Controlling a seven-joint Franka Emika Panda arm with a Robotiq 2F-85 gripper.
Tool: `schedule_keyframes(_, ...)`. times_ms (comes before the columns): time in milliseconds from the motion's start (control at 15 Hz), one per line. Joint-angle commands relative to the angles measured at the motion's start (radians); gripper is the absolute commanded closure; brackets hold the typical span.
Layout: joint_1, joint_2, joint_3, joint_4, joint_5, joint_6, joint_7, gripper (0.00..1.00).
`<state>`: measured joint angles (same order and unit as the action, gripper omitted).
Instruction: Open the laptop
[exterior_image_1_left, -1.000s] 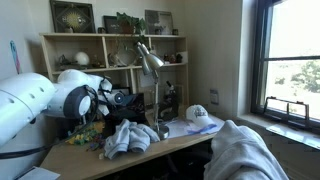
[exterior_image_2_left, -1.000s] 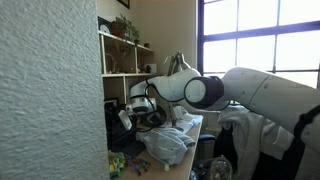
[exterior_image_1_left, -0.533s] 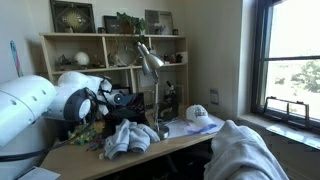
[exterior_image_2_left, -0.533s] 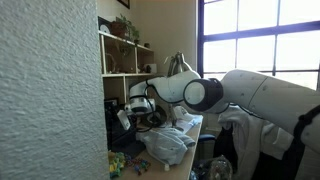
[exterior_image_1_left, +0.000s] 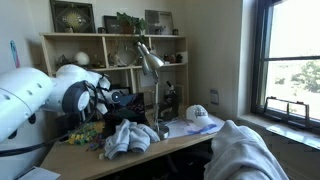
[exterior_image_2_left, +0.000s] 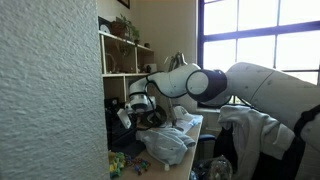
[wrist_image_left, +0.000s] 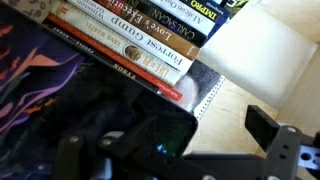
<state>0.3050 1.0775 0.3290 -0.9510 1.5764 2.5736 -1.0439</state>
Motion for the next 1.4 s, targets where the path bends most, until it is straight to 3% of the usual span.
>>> schedule_keyframes(0, -0.054, -0.172, 0.042, -0.238, 0.083, 0.058, -0.116, 0.0)
schedule_keyframes(333, -0.138, -0.324, 0.101, -0.449, 0.268, 0.131, -0.308, 0.0)
schedule_keyframes(533, -0.205, -0.434, 0.127, -0.583, 0.462, 0.181, -0.455, 0.0)
schedule_keyframes(933, -0.25, -0.693, 0.057, -0.844, 0.874, 0.343, -0.787, 0.0)
schedule_keyframes(1200, -0.234, -0.849, 0.003, -1.009, 1.003, 0.509, -0.897, 0.0)
schedule_keyframes(1333, -0.227, -0.891, -0.003, -1.053, 1.011, 0.612, -0.908, 0.0)
